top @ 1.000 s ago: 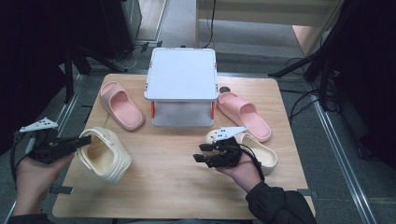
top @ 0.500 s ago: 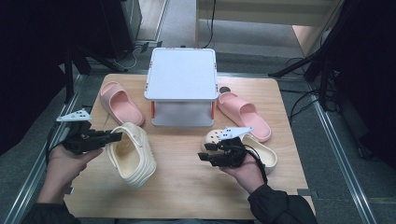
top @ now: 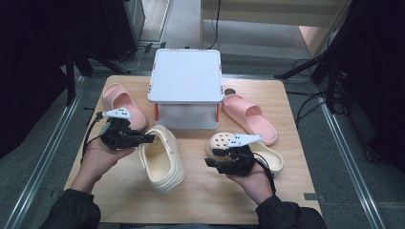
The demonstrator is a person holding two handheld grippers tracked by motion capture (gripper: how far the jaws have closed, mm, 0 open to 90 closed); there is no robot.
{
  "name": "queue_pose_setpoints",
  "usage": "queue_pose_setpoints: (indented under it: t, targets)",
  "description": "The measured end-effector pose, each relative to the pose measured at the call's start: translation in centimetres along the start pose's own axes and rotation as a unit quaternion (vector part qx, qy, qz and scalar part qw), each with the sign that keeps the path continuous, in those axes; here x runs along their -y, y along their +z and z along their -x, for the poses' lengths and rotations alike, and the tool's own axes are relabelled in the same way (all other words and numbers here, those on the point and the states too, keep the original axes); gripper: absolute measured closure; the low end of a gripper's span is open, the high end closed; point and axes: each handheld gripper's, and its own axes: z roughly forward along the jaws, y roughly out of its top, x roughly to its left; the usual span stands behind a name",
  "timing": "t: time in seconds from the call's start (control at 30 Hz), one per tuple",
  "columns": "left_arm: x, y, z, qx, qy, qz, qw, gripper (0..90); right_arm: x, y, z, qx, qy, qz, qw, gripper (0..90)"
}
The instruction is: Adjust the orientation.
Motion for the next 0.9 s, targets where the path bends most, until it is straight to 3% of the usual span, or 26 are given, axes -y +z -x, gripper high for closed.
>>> queue_pose_setpoints:
  t: [0.17, 0.33, 0.47, 0.77, 0.9]
  targets:
    - [0.5, 2.0, 0.3, -0.004, 0.011, -0.031, 0.9995, 77.3, 0.3, -0.3, -0.2, 0.003, 0.008, 0.005, 0.9999, 50.7]
    - [0.7, 3.1, 1.0, 0.011, 0.022, -0.038, 0.9990, 75.4, 0.5, -0.3, -0.4, 0.004, 0.013, 0.003, 0.9999, 50.1]
    - [0.9, 3.8, 1.0, 0.029, 0.017, -0.036, 0.9988, 73.2, 0.7, -0.4, -0.4, 0.004, 0.014, 0.004, 0.9999, 50.1]
    - [1.0, 4.9, 1.9, 0.038, 0.029, -0.055, 0.9973, 69.6, 0.8, -0.1, -0.5, -0.003, 0.015, -0.001, 0.9999, 50.1]
    - [1.2, 5.0, 1.9, 0.051, 0.020, -0.050, 0.9972, 67.7, 0.8, 0.0, -0.7, -0.009, 0.014, -0.003, 0.9999, 50.1]
